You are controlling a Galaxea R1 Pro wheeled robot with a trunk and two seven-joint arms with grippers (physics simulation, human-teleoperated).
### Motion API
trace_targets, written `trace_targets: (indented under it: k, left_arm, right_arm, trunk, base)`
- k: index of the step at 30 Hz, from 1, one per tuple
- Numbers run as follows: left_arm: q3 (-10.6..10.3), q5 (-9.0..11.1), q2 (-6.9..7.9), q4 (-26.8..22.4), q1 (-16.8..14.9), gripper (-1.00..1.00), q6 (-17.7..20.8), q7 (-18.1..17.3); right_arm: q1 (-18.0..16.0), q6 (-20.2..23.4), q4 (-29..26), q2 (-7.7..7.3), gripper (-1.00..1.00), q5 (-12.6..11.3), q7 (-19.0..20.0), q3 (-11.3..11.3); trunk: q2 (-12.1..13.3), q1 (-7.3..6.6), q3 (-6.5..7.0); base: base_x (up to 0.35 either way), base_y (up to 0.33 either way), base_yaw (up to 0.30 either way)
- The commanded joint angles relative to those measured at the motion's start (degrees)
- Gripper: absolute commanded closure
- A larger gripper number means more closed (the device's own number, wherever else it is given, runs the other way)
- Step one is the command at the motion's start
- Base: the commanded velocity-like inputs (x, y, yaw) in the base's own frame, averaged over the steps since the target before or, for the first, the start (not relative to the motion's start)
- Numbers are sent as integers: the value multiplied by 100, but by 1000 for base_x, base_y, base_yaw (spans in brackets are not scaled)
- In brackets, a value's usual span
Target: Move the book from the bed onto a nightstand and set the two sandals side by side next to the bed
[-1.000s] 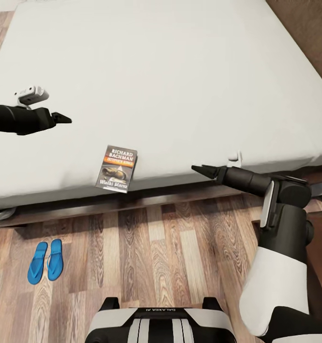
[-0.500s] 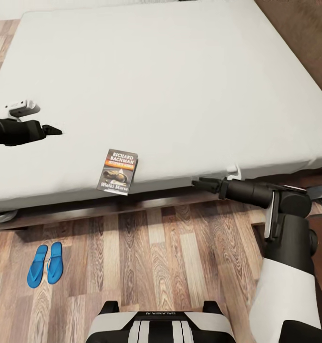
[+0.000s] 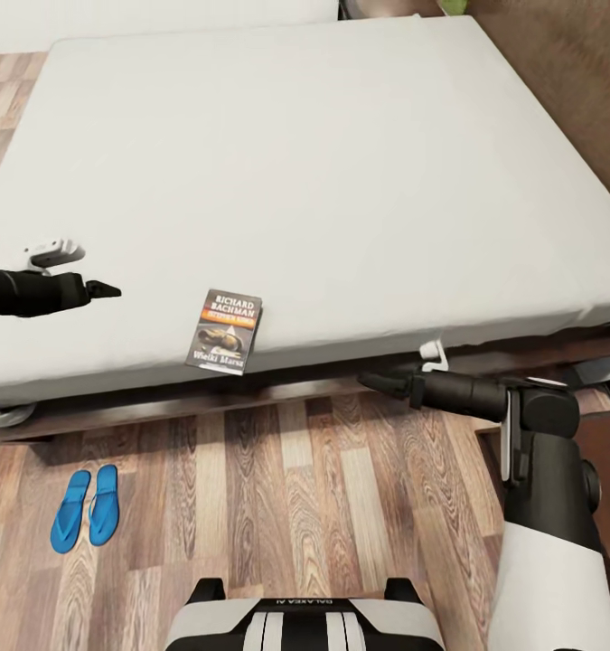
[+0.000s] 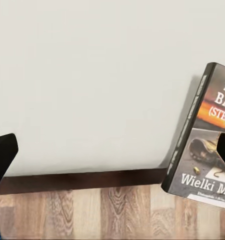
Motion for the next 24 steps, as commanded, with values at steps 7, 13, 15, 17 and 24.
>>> trace_targets:
  k: [7,13,15,17,24]
  left_arm:
    - [1087,51,101,-10,1392,-100,9,-257]
    - [2773,-37,117,-14,2950,-100,46,-1111]
    - [2992,-61,133,-14,3143,-100,53,-1219]
    - [3132,-84,152,-14,3259,-100,62,-1288]
    - [3296,-127,153,-14,3589,-100,77,-1402]
  right_arm:
    - [192,60,-1,30,-100,65,22,-7]
    - [325,-90,1,53,-100,74,-2,-11]
    - [344,-114,1,52,-100,76,-2,-13]
    - [356,-130,2,54,-100,76,-1,-14]
    - [391,-148,52,62,-100,94,0,-35]
  trunk:
    - [-2,0,62]
    - [-2,0,118]
    - [-2,0,136]
    - [-2,0,155]
    - [-2,0,220]
  base:
    - [0,0,0]
    - [0,0,0]
    - [0,0,0]
    - [0,0,0]
    - [0,0,0]
